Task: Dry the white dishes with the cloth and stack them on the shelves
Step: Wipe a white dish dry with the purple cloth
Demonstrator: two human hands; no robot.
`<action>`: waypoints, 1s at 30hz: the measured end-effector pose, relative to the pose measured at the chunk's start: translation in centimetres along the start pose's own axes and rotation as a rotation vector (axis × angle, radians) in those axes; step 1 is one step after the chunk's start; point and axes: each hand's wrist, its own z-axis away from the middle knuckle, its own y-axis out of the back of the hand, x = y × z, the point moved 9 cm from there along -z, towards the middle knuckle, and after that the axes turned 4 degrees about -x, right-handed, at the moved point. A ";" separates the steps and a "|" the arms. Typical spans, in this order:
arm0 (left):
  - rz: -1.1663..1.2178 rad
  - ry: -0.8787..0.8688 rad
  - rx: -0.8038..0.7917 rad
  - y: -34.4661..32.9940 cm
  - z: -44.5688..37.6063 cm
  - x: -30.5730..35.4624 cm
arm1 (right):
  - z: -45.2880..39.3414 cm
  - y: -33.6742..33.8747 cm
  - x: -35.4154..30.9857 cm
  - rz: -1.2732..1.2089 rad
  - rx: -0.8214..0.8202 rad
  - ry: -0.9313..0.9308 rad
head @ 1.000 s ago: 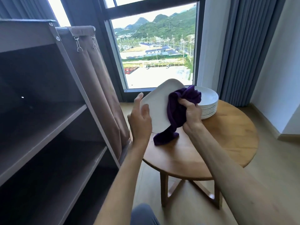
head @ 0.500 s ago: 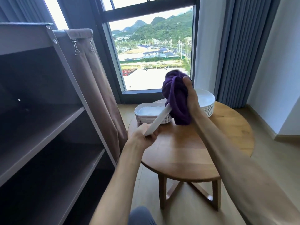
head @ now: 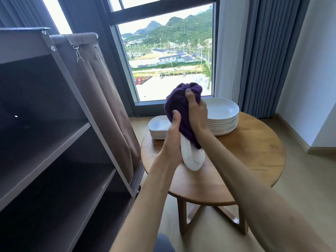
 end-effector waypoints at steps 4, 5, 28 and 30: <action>0.061 -0.236 0.133 0.6 -1.0 3.5 | 2.6 -1.9 -1.3 0.003 -0.130 0.098; 0.052 -0.273 0.127 0.7 -1.1 4.3 | 3.5 -2.1 -1.2 0.004 -0.147 0.121; 0.095 -0.286 0.072 -0.3 1.7 0.7 | -3.6 -0.5 -0.7 0.426 -0.214 -0.293; 0.101 -0.300 0.071 -0.2 2.2 1.0 | -3.0 0.4 0.9 0.274 -0.265 -0.424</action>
